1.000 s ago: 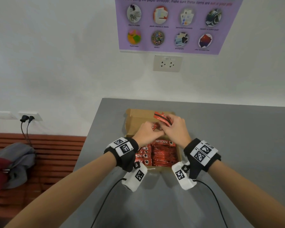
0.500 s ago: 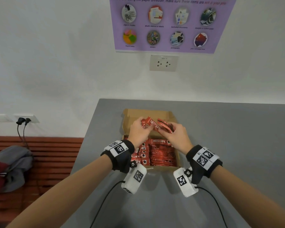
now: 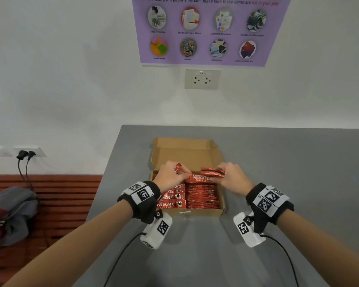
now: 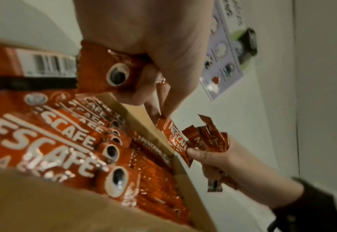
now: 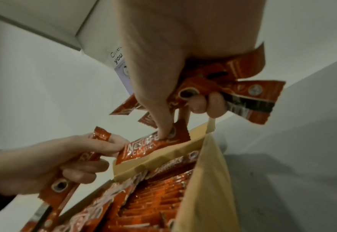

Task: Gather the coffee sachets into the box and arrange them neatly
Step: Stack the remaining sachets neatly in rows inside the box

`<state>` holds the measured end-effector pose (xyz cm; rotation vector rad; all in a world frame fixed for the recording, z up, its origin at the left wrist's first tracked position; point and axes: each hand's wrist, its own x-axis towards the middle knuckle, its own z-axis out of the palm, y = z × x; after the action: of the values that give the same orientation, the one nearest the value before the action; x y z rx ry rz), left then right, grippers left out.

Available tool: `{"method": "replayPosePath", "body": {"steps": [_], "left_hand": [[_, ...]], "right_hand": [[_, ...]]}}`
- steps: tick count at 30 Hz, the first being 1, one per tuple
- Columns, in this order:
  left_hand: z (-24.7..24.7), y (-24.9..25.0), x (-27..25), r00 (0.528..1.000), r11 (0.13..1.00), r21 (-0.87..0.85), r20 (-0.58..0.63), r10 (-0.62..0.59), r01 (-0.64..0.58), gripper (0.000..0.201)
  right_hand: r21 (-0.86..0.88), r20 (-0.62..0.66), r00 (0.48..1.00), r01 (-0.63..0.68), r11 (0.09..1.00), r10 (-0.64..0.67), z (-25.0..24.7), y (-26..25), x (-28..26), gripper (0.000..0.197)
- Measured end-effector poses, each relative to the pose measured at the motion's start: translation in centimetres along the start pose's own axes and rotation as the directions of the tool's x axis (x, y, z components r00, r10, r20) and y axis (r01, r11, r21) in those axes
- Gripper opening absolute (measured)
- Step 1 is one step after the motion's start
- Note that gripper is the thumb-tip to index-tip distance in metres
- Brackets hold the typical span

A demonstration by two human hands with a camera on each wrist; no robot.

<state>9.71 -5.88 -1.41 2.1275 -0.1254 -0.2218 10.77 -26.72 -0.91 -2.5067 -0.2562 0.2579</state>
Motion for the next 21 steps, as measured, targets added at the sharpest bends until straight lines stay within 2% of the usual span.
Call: {"method": "replayPosePath", "body": {"steps": [4,9,14,21], "left_hand": [[0.7,-0.1,0.8,0.999,0.99,0.136,-0.006,0.039,-0.038,0.009],[1.3,-0.5,1.5,0.999,0.97,0.242,-0.035,0.009,0.0,0.005],[1.7,-0.6,1.8,0.999,0.952,0.306,-0.045,0.001,0.013,0.007],[2.1,-0.9,2.0,0.998,0.949,0.314,-0.063,-0.005,0.025,0.006]], "right_hand": [[-0.017,0.021,0.999,-0.024,1.0,0.025,0.4,0.1,0.1,0.011],[-0.047,0.016,0.998,-0.057,0.997,0.058,0.9,0.6,0.5,0.025],[-0.081,0.018,0.997,-0.078,0.994,0.08,1.4,0.5,0.6,0.024],[-0.134,0.001,0.999,-0.046,0.99,0.047,1.6,0.3,0.6,0.021]]}}
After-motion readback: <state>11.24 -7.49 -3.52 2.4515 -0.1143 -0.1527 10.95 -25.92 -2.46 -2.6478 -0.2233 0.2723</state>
